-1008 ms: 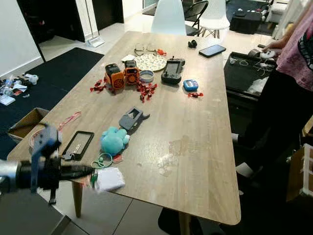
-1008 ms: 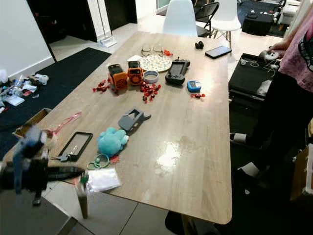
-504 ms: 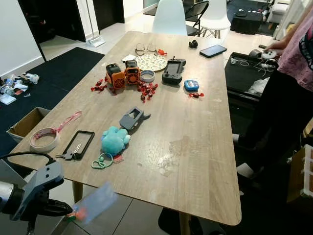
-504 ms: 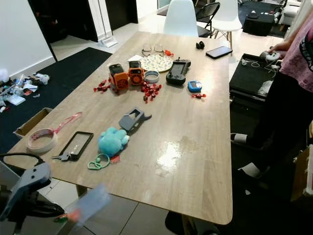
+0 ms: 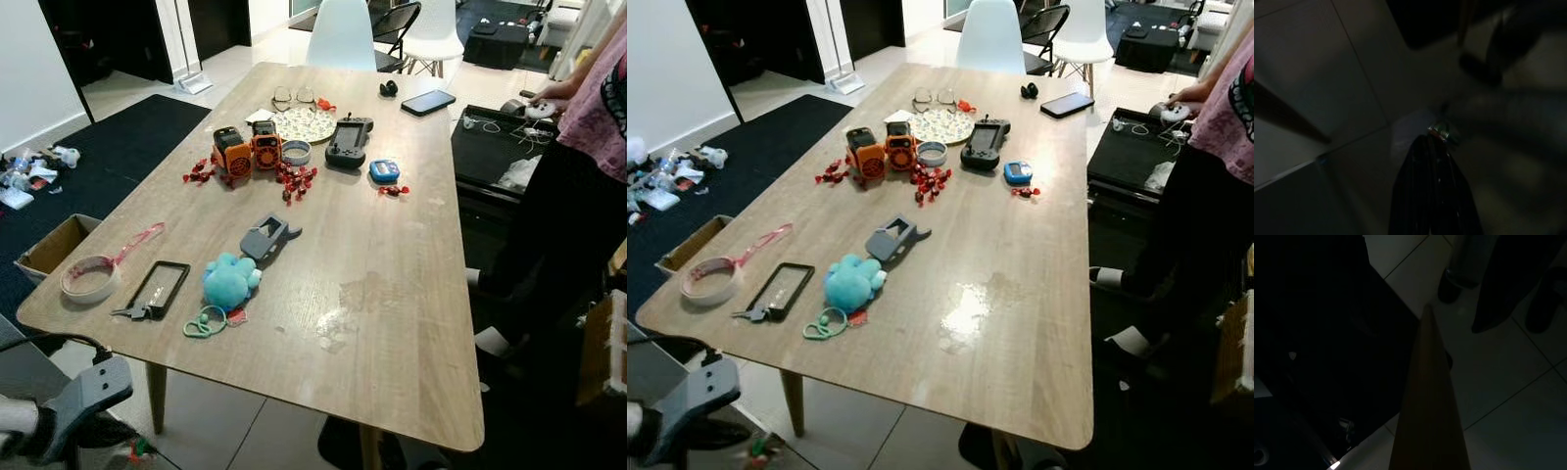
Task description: Hang keys on a hook
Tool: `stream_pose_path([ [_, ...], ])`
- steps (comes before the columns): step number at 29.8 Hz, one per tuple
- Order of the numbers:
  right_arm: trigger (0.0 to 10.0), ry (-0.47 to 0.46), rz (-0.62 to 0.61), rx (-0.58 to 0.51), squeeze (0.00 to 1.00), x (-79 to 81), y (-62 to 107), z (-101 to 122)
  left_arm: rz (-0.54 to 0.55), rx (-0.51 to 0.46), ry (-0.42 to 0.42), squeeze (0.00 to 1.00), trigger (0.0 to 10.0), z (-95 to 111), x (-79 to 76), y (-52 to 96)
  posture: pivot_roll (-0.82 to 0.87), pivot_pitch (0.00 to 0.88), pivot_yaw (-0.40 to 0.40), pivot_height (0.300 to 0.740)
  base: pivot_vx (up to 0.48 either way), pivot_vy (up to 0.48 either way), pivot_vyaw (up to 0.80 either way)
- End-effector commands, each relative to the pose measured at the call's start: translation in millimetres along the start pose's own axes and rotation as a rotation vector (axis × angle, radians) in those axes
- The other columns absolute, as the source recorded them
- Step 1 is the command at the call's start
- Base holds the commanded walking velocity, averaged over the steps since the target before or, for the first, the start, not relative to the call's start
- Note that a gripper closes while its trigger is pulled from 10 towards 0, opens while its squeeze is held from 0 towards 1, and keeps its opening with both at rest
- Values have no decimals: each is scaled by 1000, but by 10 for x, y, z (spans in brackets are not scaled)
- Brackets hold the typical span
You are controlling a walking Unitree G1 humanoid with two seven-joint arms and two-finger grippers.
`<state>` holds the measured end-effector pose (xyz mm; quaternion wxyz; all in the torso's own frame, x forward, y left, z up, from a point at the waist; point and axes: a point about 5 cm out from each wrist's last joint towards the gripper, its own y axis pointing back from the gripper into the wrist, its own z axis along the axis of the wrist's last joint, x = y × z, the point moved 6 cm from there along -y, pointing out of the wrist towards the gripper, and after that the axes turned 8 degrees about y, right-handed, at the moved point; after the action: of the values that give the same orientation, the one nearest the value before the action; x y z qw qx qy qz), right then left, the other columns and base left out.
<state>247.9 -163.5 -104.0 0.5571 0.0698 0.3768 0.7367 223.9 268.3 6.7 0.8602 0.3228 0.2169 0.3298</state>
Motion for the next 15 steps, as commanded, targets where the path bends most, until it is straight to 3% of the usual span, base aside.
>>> stream_pose_path([
  [1, 10000, -7, 8, 18, 0, 40, 26, -70, 12, -74, 100, 0, 0, -51, -12, -45, 30, 69, 17, 740, 0, 0, 0],
  [2, 10000, -7, 8, 18, 0, 40, 26, -70, 12, -74, 100, 0, 0, -51, -12, -45, 30, 69, 17, 740, 0, 0, 0],
  [4, 10000, -7, 8, 18, 0, 42, 27, -72, 37, -192, 185, 0, 0, -50, -43, -139, 30, 70, 18, 740, 0, 0, 0],
  [9, 10000, -8, 9, 18, 0, 46, 30, -76, 116, -234, 252, 0, 0, -202, -72, -292, 33, 72, 17, 740, 0, 0, 0],
  [11, 10000, -8, 12, 19, 0, 57, 30, -76, 202, -283, 343, 0, 0, -278, -17, -352, 33, 73, 16, 740, 0, 0, 0],
  [12, 10000, -8, 12, 19, 0, 57, 30, -76, 202, -283, 343, 0, 0, -278, -17, -352, 33, 73, 16, 740, 0, 0, 0],
  [15, 10000, -9, 15, 19, 0, 70, 29, -74, 366, -306, 482, 0, 0, -457, 59, -431, 32, 74, 17, 740, 0, 0, 0],
])
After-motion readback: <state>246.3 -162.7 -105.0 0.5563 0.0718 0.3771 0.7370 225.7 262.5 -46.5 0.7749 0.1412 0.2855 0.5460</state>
